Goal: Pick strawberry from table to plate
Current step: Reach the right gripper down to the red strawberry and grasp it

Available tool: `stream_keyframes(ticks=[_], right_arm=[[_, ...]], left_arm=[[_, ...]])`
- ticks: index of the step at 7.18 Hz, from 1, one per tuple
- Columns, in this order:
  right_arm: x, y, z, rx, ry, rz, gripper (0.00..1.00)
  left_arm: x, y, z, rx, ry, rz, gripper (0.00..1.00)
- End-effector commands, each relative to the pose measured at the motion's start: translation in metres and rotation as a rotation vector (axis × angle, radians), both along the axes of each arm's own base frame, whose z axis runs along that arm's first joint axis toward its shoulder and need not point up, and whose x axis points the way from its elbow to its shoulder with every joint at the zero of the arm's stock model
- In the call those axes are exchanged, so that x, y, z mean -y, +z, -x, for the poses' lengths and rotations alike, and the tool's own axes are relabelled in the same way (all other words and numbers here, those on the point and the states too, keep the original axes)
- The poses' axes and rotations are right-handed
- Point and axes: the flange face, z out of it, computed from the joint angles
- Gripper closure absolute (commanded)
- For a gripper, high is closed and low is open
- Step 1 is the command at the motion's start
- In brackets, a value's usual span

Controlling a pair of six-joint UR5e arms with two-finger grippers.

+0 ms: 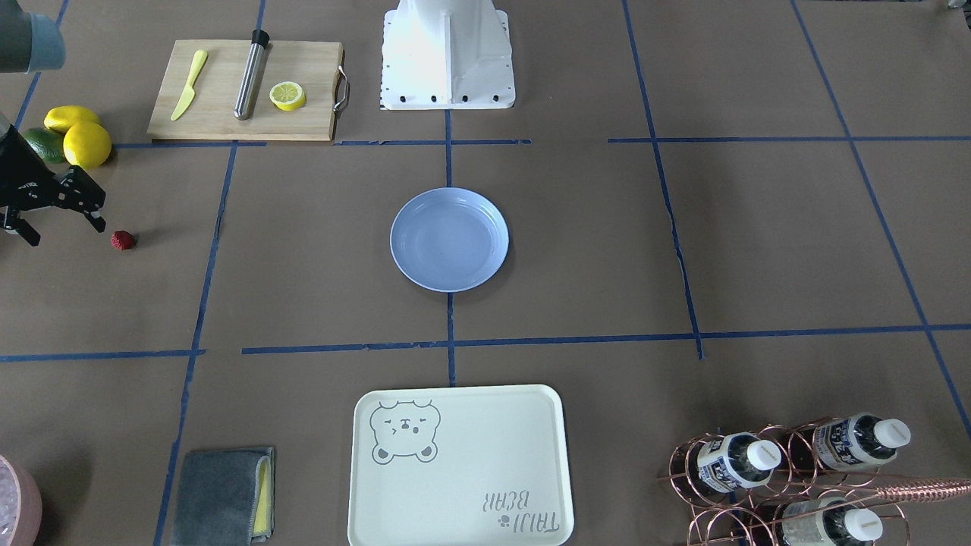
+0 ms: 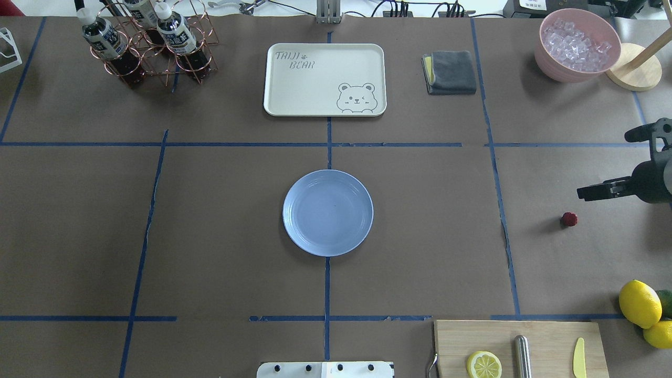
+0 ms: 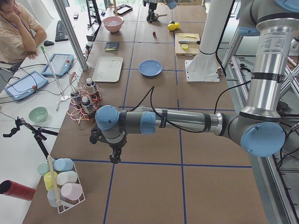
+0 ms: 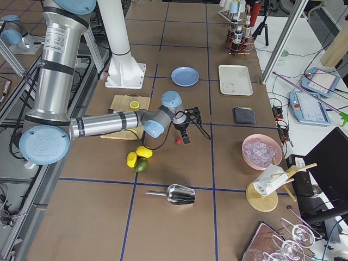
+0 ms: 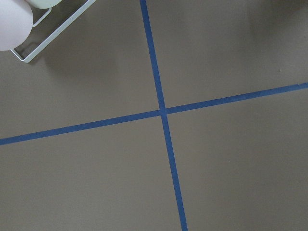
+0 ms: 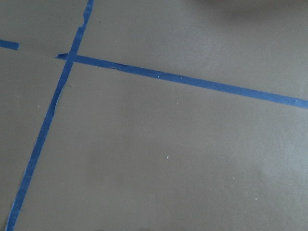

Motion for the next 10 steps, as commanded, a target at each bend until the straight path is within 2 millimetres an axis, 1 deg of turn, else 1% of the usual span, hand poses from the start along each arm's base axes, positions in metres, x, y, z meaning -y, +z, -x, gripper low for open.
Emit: stream_keyframes(ticks=[1, 2, 3, 4, 5, 6, 7, 8, 9, 10], right_arm=[[-0.019, 0.003, 0.046, -0.024, 0.012, -0.004, 0.08], [-0.023, 0.006, 0.055, -0.039, 0.003, -0.015, 0.08], [-0.026, 0.012, 0.06, -0.048, -0.008, -0.007, 0.15], [-0.027, 0.021, 0.061, -0.063, -0.013, 0.001, 0.25], [-0.027, 0.024, 0.06, -0.067, -0.015, 0.002, 0.32], [-0.029, 0.026, 0.06, -0.071, -0.02, 0.003, 0.43], [-0.03, 0.028, 0.06, -0.075, -0.021, 0.007, 0.74], [-0.029, 0.027, 0.06, -0.074, -0.015, 0.003, 1.0], [-0.026, 0.022, 0.062, -0.071, -0.003, -0.008, 1.0], [-0.025, 0.001, 0.065, -0.036, 0.009, -0.023, 1.0]], left_arm=[[0.001, -0.005, -0.001, 0.001, 0.001, -0.009, 0.0], [0.0, -0.002, 0.0, 0.0, 0.0, -0.006, 0.0], [0.001, -0.003, -0.001, 0.0, 0.001, -0.007, 0.0], [0.001, -0.004, -0.001, -0.001, 0.002, -0.009, 0.0], [0.001, -0.005, 0.0, -0.001, 0.001, -0.012, 0.0], [0.001, -0.005, -0.001, -0.001, 0.002, -0.012, 0.0], [0.001, -0.005, -0.001, 0.001, 0.002, -0.013, 0.0], [0.002, -0.006, -0.001, -0.001, 0.002, -0.013, 0.0], [0.003, -0.007, -0.001, -0.001, 0.002, -0.016, 0.0], [0.002, -0.006, -0.001, -0.001, 0.002, -0.015, 0.0]])
